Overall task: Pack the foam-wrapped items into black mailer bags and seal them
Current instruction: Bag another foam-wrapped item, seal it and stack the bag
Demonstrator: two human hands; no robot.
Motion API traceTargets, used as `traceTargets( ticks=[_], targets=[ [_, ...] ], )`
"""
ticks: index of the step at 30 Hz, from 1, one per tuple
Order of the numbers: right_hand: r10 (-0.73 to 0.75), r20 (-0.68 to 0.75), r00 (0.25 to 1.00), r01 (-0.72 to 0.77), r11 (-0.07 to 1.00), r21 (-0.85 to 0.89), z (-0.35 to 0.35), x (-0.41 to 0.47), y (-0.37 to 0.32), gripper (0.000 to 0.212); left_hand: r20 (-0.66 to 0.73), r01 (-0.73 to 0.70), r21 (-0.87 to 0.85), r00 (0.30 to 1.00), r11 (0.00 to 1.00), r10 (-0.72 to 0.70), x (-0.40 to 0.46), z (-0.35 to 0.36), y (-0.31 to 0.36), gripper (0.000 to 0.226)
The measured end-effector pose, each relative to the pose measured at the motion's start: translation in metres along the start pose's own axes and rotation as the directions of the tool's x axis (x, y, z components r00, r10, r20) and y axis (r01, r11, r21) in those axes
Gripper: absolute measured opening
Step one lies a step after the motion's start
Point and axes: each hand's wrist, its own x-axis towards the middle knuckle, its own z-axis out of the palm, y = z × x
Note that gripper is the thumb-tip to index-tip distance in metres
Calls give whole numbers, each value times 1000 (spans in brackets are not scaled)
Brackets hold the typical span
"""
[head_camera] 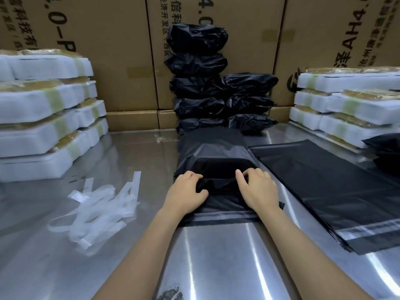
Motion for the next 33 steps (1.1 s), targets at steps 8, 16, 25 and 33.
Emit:
traceTargets(
  ticks=[8,16,25,33],
  targets=[
    [-186,182,966,192,981,-17,-9,1,4,68,-159,75,11,985,997,-73,0,-7,0,35],
    [-131,-51,990,137,979,151,-7,5,6,29,-257,78,-6,963,997,-77,-3,-13,-5,32],
    [-114,172,979,111,994,24,-5,10,4,41,9,72,43,997,996,-72,6,-15,-7,46],
    [100,69,993,-93,991,-95,-13,7,20,37,-77,228,23,971,973,-225,1,-23,-18,43]
  ],
)
